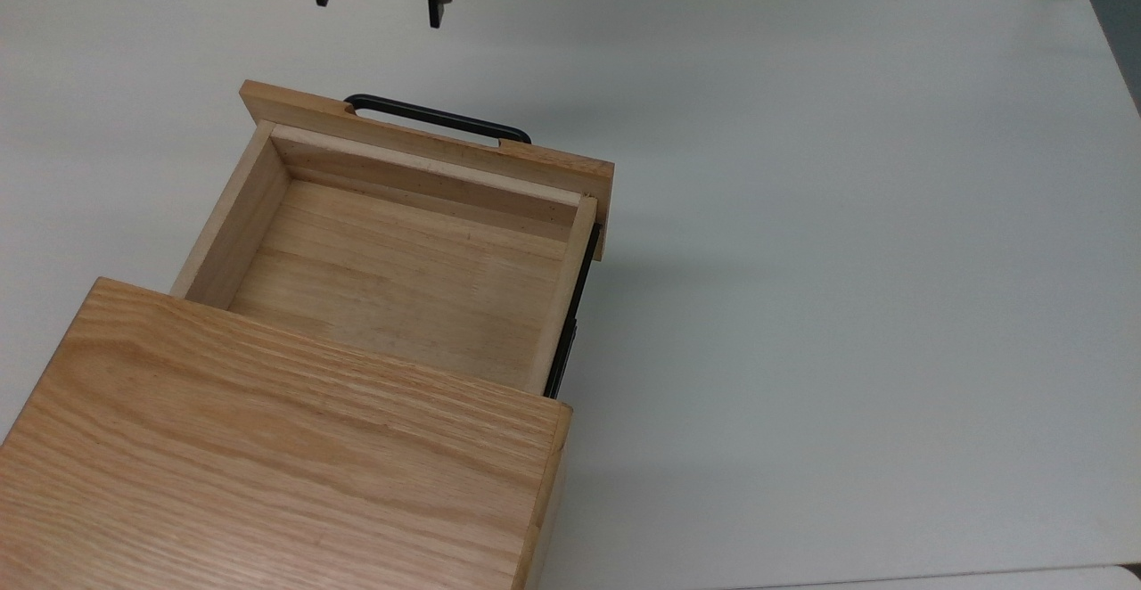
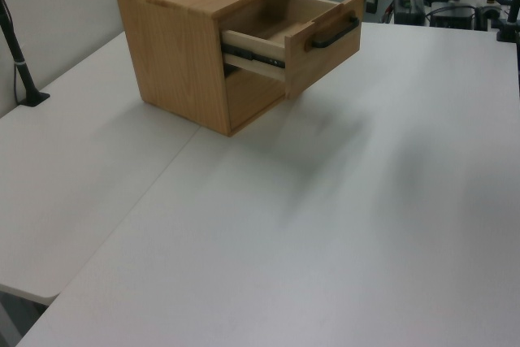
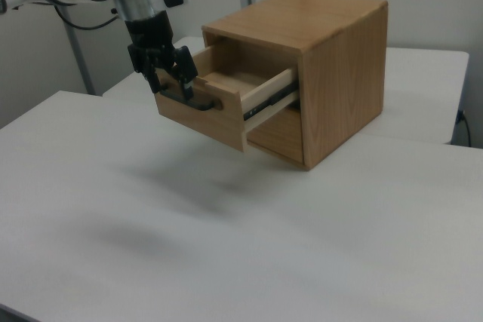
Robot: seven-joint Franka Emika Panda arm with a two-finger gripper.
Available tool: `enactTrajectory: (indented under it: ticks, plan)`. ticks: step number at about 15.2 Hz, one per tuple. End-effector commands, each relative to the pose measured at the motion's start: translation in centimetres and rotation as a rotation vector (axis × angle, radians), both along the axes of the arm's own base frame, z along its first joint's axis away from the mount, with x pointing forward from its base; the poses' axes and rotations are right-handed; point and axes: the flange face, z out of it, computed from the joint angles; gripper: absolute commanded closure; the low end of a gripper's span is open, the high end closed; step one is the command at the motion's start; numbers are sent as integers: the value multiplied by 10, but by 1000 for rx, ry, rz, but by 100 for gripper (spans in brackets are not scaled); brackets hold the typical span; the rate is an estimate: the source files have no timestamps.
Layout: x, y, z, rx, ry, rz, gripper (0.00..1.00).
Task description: Open the drawer by sliding it
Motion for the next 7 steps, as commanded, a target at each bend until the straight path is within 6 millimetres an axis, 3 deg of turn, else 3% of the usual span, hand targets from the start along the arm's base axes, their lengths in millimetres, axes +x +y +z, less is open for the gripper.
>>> enactTrajectory:
  ticks: [1,7]
  plan:
    - [-11,-3,0,-25,21,114,0]
    - [-10,-3,-1,-36,22,121,0]
